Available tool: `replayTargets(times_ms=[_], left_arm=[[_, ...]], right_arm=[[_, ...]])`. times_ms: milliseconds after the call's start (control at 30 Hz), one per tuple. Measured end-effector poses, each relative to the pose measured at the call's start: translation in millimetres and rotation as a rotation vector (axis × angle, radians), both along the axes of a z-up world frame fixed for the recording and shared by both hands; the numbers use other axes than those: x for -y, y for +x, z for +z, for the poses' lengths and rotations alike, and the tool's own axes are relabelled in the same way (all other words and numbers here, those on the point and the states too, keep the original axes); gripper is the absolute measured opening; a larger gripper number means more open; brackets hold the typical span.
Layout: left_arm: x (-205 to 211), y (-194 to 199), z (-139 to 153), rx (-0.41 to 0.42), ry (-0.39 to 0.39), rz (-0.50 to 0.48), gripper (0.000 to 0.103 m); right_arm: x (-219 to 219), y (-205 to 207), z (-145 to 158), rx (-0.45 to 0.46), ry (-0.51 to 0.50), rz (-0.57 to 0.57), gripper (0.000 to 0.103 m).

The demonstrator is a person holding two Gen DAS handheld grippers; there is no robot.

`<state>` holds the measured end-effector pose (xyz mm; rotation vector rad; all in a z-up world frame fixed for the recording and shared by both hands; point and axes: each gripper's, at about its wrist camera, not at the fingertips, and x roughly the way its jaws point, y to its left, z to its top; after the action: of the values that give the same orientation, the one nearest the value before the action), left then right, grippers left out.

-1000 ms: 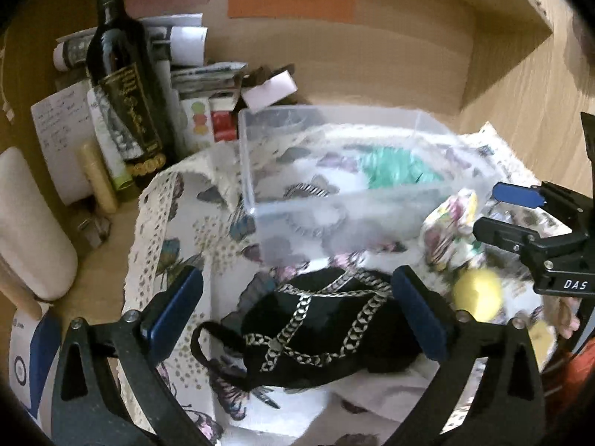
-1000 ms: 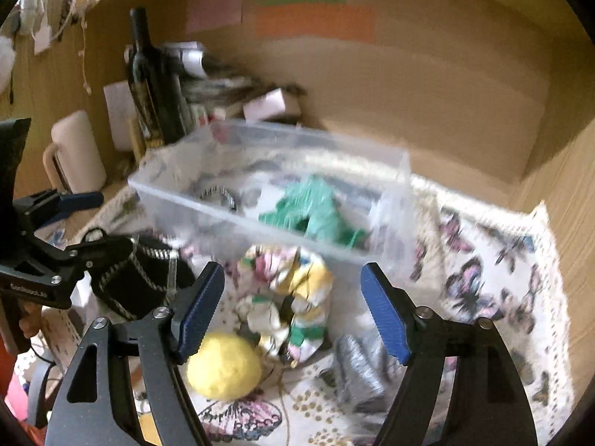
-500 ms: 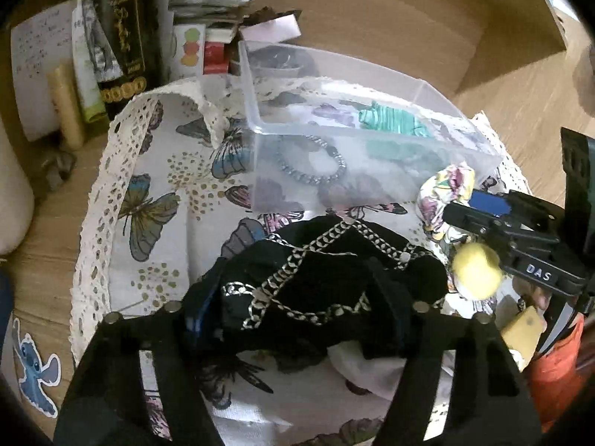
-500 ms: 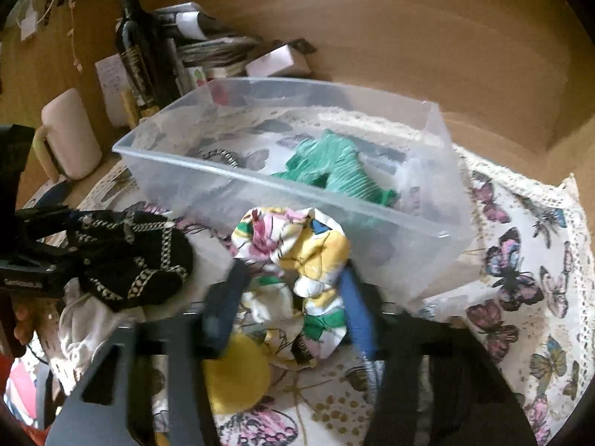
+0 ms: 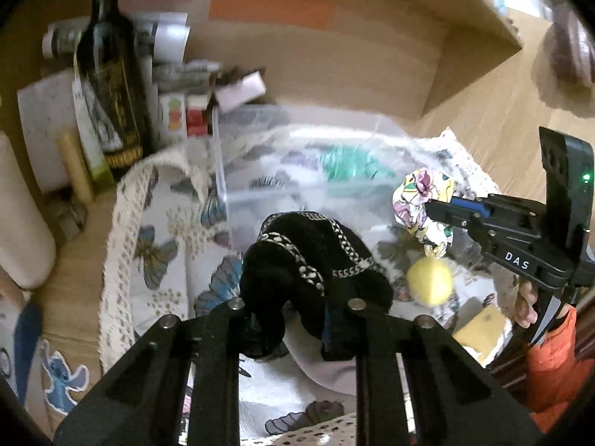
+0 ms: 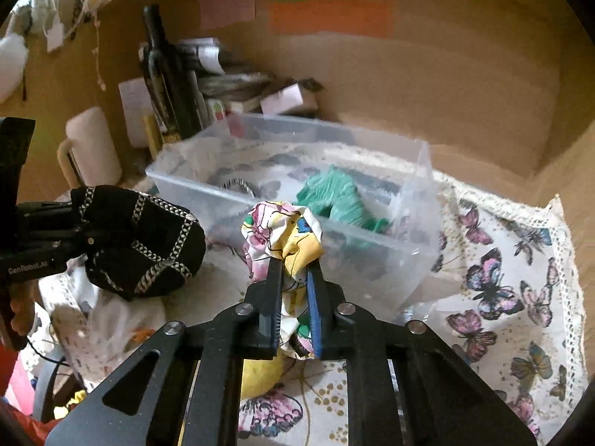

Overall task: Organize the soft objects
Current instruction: 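Grasp the floral scrunchie beside the box with the right tool, then lower black bag into box with left tool while right tool drops scrunchie in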

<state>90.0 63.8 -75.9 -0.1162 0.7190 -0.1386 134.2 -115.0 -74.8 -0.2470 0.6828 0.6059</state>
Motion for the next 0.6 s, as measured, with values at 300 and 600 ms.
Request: replayTargets(times_ms=[300,600], left_arm=[[-5,-2,48,0.162,-0.011,0.029,0.019],[-8,26,65,0.235,-0.006,0.068,0.019]], right_arm=[[17,-15,45,0.109,0.103,-0.021,0.011],[22,-9,73,0.181,0.171,-0.061,0.011]])
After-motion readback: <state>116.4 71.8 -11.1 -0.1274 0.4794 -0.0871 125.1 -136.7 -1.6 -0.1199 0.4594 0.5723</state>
